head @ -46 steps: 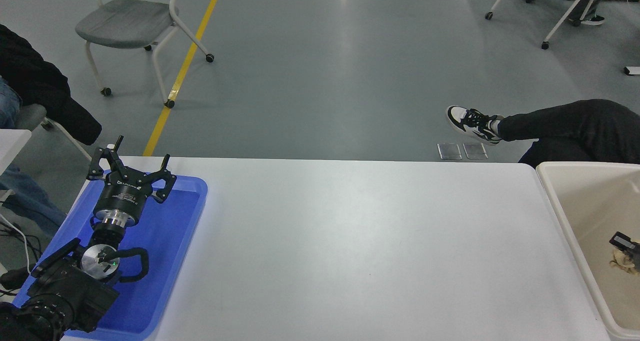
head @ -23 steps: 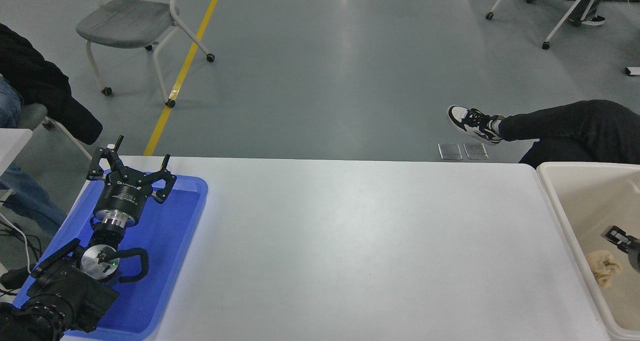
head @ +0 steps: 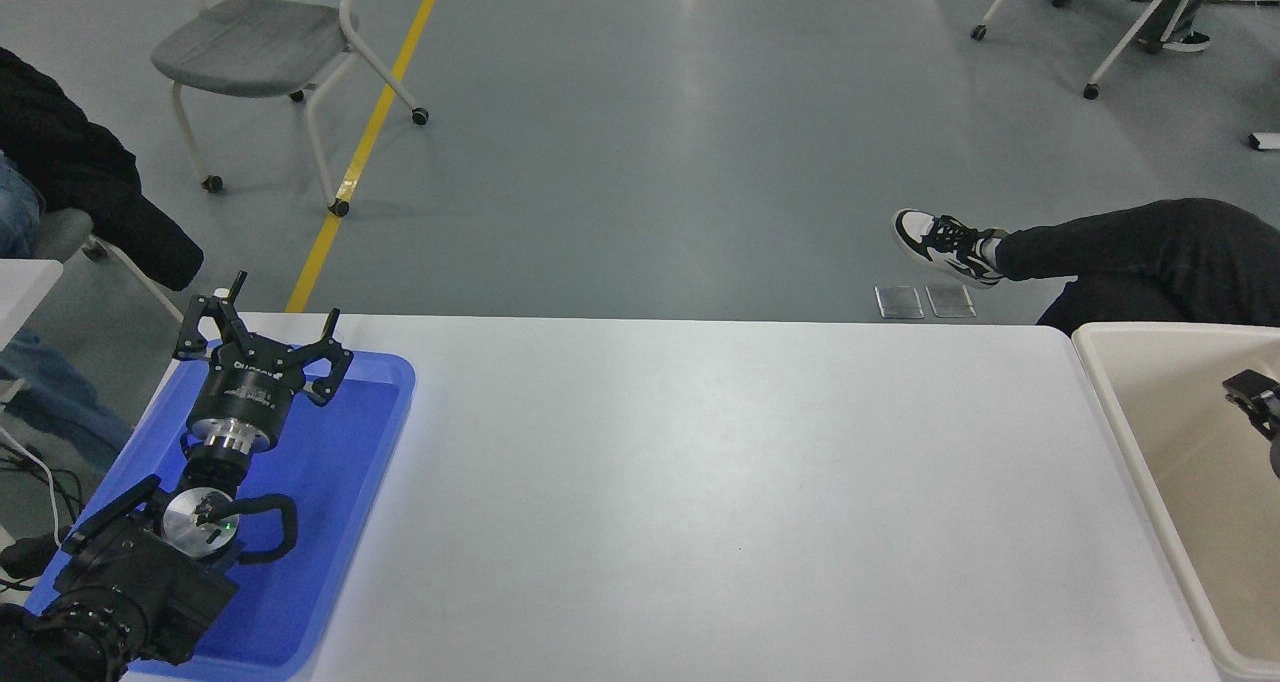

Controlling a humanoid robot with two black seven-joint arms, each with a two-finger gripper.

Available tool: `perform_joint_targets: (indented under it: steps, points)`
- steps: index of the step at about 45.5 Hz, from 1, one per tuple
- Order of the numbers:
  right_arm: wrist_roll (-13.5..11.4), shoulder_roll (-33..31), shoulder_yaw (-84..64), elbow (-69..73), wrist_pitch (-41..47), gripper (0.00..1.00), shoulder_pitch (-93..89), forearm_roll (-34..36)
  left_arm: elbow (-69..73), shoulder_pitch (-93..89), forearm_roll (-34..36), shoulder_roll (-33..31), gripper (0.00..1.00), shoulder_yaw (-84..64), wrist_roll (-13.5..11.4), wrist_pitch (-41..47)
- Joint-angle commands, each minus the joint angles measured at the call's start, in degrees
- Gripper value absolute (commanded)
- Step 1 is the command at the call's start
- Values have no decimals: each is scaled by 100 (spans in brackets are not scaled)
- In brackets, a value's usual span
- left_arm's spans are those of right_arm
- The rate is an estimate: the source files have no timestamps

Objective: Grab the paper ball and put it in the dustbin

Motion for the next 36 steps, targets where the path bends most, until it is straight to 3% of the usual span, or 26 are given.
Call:
perform_joint_targets:
  steps: [1, 6, 10, 18, 36]
  points:
    - [-4, -272, 2363, 1096, 39, 100, 33, 21, -7, 8, 1, 2, 100, -6, 0, 0]
    - [-4, -237, 3111, 1984, 31, 100, -300, 231, -7, 8, 1, 2, 100, 3, 0, 0]
    - [-4, -140, 3314, 3004, 31, 100, -582, 1162, -7, 8, 1, 2, 100, 3, 0, 0]
    - [-4, 360, 3314, 3445, 101, 100, -644, 2420, 10, 8, 1, 2, 100, 3, 0, 0]
    - [-4, 1573, 3543, 3287, 1094, 100, -1197, 2921, -7, -1, 1, 2, 100, 3, 0, 0]
